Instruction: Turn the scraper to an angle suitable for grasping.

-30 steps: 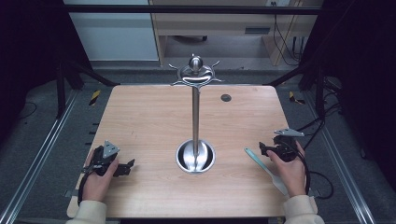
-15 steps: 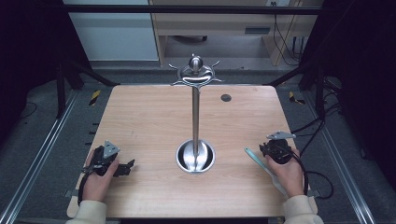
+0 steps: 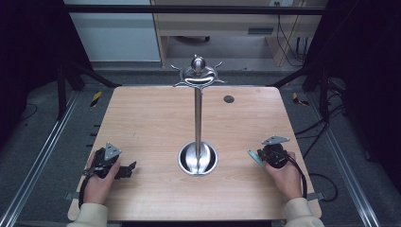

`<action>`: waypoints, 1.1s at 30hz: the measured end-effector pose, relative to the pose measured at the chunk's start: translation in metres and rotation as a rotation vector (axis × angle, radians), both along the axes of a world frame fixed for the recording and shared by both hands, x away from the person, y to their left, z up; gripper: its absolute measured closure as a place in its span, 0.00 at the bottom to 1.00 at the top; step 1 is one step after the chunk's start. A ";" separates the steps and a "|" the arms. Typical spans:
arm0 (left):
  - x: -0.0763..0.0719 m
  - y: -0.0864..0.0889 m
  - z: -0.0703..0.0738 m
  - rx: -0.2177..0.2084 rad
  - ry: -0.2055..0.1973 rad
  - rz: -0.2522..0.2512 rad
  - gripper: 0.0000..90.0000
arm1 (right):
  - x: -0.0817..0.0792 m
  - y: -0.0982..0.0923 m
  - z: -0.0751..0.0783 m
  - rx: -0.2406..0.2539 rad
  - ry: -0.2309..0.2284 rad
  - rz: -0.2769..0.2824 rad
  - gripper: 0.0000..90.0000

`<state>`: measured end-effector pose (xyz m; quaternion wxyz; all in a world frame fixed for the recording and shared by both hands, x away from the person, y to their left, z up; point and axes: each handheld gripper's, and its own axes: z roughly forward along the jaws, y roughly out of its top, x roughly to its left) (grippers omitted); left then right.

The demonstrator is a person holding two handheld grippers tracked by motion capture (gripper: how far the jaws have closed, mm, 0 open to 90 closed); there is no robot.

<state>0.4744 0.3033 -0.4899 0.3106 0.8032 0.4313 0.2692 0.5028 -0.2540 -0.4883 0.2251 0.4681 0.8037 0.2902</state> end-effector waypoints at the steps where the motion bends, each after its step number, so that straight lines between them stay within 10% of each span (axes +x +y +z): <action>1: 0.000 0.000 0.000 0.000 0.000 -0.001 0.03 | 0.001 0.001 -0.001 0.006 0.007 -0.006 1.00; 24: -0.001 0.001 0.000 0.000 0.001 0.005 0.03 | -0.014 0.019 0.007 0.067 0.037 0.194 1.00; 33: -0.001 0.002 -0.001 0.010 0.006 0.009 0.03 | -0.018 0.020 0.031 -0.020 0.084 0.249 1.00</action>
